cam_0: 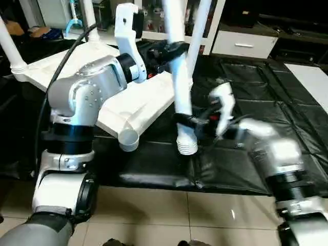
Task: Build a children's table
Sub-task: Pick table leg
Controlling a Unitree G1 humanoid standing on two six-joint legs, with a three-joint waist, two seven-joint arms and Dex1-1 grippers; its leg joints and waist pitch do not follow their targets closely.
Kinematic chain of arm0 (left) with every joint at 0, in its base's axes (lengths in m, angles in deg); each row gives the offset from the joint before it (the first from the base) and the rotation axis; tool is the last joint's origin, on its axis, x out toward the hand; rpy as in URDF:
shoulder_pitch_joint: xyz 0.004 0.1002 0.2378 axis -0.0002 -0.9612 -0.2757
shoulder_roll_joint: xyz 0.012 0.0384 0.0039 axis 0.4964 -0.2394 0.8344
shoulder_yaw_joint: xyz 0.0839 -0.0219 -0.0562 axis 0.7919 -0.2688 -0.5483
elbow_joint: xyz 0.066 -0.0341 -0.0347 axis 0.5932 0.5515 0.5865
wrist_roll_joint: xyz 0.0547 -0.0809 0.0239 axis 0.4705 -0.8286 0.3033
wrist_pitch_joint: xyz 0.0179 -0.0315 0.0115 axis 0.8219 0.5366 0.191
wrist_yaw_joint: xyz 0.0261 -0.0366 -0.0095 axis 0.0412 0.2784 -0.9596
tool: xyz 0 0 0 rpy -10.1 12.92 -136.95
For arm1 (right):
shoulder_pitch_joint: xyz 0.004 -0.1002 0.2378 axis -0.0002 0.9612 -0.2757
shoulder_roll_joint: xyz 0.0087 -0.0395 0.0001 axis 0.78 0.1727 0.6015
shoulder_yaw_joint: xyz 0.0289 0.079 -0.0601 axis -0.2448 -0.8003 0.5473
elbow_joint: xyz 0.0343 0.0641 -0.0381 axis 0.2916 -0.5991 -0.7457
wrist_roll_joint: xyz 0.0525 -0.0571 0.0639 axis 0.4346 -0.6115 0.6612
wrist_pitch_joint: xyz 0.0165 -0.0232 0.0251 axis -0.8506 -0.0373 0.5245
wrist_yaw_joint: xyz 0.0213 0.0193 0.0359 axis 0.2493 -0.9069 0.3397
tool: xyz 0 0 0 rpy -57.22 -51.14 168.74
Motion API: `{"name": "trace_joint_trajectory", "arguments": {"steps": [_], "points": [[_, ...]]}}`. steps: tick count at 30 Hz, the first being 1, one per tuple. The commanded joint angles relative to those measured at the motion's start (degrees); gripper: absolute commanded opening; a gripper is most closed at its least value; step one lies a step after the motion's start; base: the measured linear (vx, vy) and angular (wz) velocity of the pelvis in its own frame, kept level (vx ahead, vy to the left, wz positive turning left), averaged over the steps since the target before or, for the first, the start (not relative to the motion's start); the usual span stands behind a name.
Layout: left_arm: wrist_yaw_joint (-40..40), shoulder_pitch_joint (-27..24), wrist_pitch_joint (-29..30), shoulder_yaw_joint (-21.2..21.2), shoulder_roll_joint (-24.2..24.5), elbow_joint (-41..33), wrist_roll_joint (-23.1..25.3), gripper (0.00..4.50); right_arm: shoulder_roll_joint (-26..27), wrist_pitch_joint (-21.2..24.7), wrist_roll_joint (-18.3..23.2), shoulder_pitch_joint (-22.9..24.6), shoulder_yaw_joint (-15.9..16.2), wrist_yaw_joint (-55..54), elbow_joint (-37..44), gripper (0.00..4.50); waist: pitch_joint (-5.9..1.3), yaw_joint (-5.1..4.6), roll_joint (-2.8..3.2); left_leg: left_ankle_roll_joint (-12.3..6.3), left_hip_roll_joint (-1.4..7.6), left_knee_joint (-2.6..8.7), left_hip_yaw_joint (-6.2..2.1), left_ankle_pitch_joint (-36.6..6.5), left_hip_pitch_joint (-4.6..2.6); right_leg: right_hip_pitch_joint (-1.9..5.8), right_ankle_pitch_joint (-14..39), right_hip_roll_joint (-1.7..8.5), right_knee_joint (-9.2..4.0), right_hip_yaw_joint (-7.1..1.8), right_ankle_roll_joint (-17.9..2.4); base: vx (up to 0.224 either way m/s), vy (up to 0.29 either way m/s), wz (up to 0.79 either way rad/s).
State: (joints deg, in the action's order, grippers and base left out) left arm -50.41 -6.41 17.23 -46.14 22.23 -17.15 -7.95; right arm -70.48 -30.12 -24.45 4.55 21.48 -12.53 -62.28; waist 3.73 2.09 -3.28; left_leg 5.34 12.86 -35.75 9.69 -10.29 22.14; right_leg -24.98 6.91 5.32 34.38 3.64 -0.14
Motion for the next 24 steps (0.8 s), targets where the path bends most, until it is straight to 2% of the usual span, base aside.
{"name": "trace_joint_trajectory", "arguments": {"steps": [1, 4, 7, 8, 12, 14, 17, 20, 24], "points": [[5.51, -1.62, 0.32, 1.58, 1.03, -1.48, -2.48, 3.15, -4.08, 5.26, 4.22, -1.7, -1.78, 7.12, 1.63, 1.81, -4.9, 0.09, 0.32, -1.23, -0.53, 4.33, 0.77, -11.89, -0.75, 4.1, 14.42, 1.03, -3.14, -1.11, -12.0, 0.0, 0.0, 0.0], [6.87, -1.79, 2.22, -0.67, 0.0, -1.2, -5.9, 3.19, -7.28, 7.3, 5.29, -1.66, -0.8, 12.59, 0.89, 1.8, -4.88, 0.41, 0.27, -1.37, -0.49, 4.14, 0.93, -11.63, -0.67, 4.08, 14.9, 1.16, -3.11, -1.21, -12.27, 0.0, 0.0, 0.0], [8.62, -1.84, 4.71, -2.2, -0.9, -0.62, -8.92, 3.19, -10.81, 10.4, 6.93, -1.63, 0.84, 18.37, 0.97, 1.8, -4.78, 0.47, 0.02, -1.25, -0.52, 4.02, 0.92, -12.61, -0.76, 3.91, 18.71, 1.27, -3.62, -1.04, -11.36, 0.0, 0.0, 0.0], [8.7, -1.85, 4.74, -2.21, -0.91, -0.63, -8.98, 3.19, -10.88, 10.46, 6.96, -1.62, 0.88, 18.49, 0.99, 1.8, -4.79, 0.45, -0.04, -1.24, -0.52, 4.0, 0.91, -12.69, -0.7, 3.95, 19.21, 1.27, -3.59, -1.02, -11.16, 0.0, 0.0, 0.0], [10.57, -1.74, 8.92, -4.32, -2.43, -1.82, -14.79, 3.19, -12.85, 12.36, 7.87, -1.43, 2.83, 21.89, 2.85, 1.8, -4.71, 0.57, -0.22, -0.87, -0.51, 3.95, 0.84, -12.68, -0.62, 3.74, 21.72, 1.28, -3.86, -0.94, -10.05, 0.0, 0.0, 0.0], [10.92, -1.76, 9.39, -4.46, -2.54, -2.14, -15.56, 3.19, -12.95, 12.59, 8.06, -1.37, 2.96, 22.09, 3.16, 1.8, -4.7, 0.6, -0.31, -0.85, -0.52, 3.98, 0.8, -12.64, -0.63, 3.75, 22.32, 1.27, -3.93, -0.87, -9.74, 0.0, 0.0, 0.0], [14.59, -2.63, 11.06, -2.63, -1.74, -4.46, -18.14, 3.19, -13.33, 13.97, 8.66, -1.25, 3.72, 23.49, 4.32, 1.8, -4.71, 0.66, -0.06, -0.86, -0.47, 4.01, 0.72, -13.04, -0.77, 3.67, 23.06, 1.3, -3.97, -0.82, -9.53, 0.0, 0.0, 0.0], [15.23, -3.08, 12.07, -1.07, -1.47, -5.06, -17.56, 3.19, -13.31, 14.14, 8.09, -1.17, 4.53, 24.25, 4.74, 1.8, -4.68, 0.57, 0.12, -0.62, -0.36, 4.14, 0.66, -13.12, -0.69, 3.64, 21.69, 1.19, -3.86, -0.85, -9.96, 0.0, 0.0, 0.0], [15.24, -3.48, 13.12, 0.29, -1.3, -5.49, -17.02, 3.19, -13.65, 13.81, 7.21, -0.91, 5.92, 24.8, 5.28, 1.8, -4.75, 0.91, 0.36, -0.31, -0.32, 4.15, 0.69, -13.14, -0.94, 3.58, 20.71, 1.18, -3.76, -0.93, -10.34, 0.0, 0.0, 0.0]]}}
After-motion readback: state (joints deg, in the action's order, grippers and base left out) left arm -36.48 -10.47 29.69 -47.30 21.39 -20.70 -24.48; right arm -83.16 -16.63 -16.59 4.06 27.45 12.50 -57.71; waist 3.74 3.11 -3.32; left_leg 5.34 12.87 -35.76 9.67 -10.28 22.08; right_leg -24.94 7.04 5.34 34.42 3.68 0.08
